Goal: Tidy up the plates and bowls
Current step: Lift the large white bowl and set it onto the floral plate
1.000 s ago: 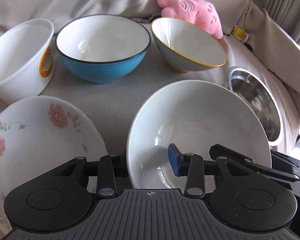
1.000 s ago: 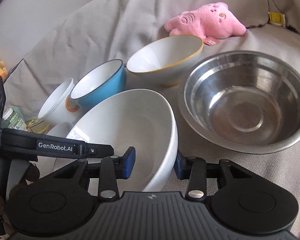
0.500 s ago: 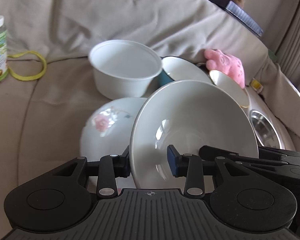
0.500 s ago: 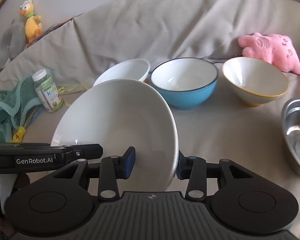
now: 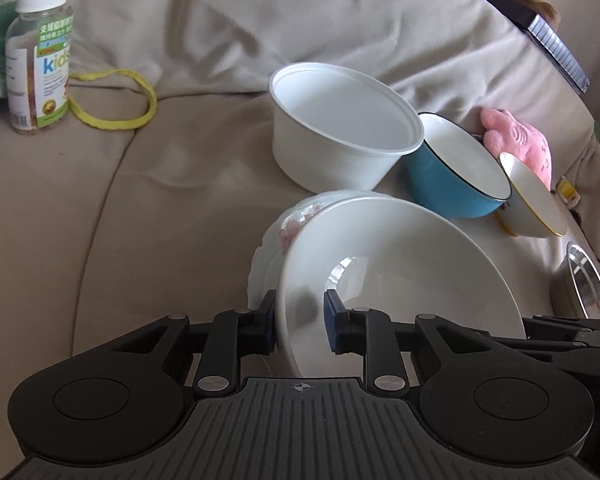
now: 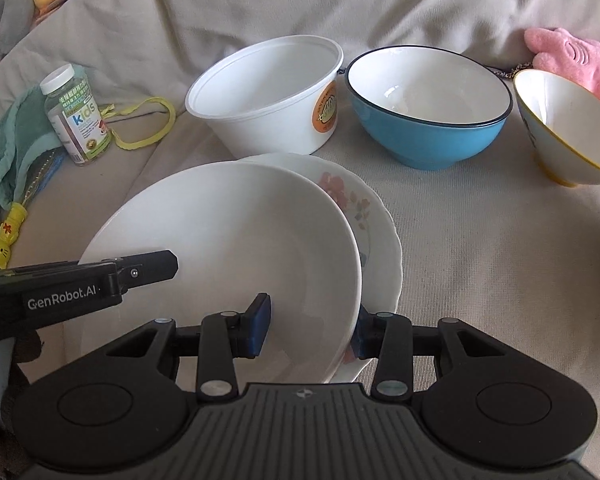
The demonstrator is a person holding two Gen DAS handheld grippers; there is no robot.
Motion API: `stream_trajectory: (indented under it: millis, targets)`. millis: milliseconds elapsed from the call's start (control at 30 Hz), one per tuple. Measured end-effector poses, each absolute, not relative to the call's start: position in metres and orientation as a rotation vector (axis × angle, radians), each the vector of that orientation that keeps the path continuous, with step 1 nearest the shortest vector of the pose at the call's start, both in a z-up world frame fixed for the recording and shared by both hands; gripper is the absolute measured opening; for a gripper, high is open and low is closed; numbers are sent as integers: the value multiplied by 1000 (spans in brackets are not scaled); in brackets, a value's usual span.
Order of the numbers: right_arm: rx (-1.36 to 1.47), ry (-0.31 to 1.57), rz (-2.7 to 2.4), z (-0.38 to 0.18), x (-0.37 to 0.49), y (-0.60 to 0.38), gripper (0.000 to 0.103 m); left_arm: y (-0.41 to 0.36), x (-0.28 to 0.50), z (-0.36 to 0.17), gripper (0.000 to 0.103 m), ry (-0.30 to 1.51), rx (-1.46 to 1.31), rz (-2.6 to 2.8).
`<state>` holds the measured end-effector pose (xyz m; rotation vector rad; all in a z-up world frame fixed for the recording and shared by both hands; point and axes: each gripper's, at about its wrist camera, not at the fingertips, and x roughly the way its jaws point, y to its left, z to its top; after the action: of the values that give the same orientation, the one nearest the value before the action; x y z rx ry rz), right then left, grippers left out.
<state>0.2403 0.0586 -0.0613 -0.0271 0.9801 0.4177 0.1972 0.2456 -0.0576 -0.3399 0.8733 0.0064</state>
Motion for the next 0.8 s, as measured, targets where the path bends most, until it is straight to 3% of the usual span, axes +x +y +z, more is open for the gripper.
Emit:
stream_trajectory:
  millis: [800]
  targets:
    - [-36, 966, 421, -44, 265, 59, 45, 261, 204, -43, 28, 863, -396, 20]
